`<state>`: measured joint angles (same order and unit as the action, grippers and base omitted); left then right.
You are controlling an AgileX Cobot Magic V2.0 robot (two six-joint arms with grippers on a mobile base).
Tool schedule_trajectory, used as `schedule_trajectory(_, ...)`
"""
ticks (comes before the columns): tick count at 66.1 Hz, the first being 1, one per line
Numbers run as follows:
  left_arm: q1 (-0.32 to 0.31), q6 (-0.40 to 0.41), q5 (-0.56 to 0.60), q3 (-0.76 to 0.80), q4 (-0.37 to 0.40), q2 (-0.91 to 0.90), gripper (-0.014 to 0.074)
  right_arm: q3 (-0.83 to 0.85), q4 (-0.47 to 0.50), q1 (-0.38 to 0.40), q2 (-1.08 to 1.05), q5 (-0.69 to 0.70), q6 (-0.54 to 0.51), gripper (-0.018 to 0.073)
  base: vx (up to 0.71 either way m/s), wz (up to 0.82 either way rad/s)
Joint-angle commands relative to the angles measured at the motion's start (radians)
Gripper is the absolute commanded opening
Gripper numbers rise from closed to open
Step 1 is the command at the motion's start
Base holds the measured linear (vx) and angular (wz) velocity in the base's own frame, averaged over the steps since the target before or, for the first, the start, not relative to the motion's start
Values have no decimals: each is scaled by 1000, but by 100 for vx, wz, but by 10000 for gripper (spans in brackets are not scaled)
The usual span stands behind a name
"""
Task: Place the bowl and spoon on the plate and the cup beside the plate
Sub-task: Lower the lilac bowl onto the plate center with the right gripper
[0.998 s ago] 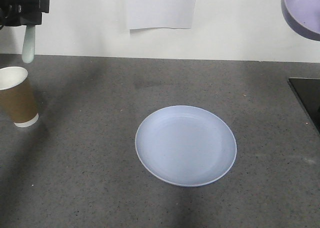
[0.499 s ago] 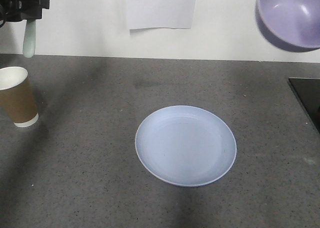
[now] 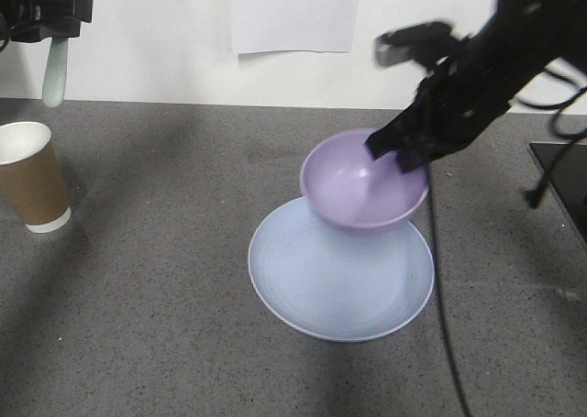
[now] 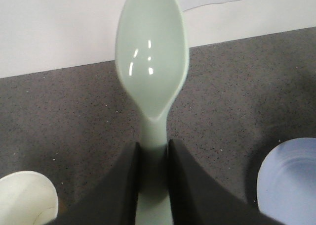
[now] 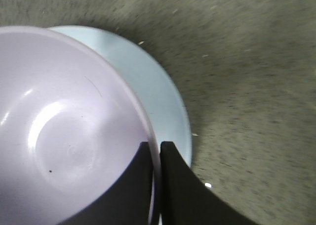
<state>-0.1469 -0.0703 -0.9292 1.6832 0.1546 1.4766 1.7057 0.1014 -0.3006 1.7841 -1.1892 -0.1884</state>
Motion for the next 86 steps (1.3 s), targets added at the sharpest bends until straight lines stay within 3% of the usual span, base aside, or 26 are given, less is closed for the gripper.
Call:
schedule_trajectory(1,-6,-3,46,31,18,-36,-6,27,12,-18,8,34,5,15,0,0)
schedule_trajectory(43,-6,-12,35,31,18,-36,-6,27,93,-22,133,37,-47,90,0,0)
schedule_trajectory(73,-6,-27,33,31,22,-36,-4,27,71,-23,131,24,-70,326,0,0)
schedule_trajectory(86,-7,-110,33,31,121,-38,0,30,1,-23,74,66,-41,350,0,0)
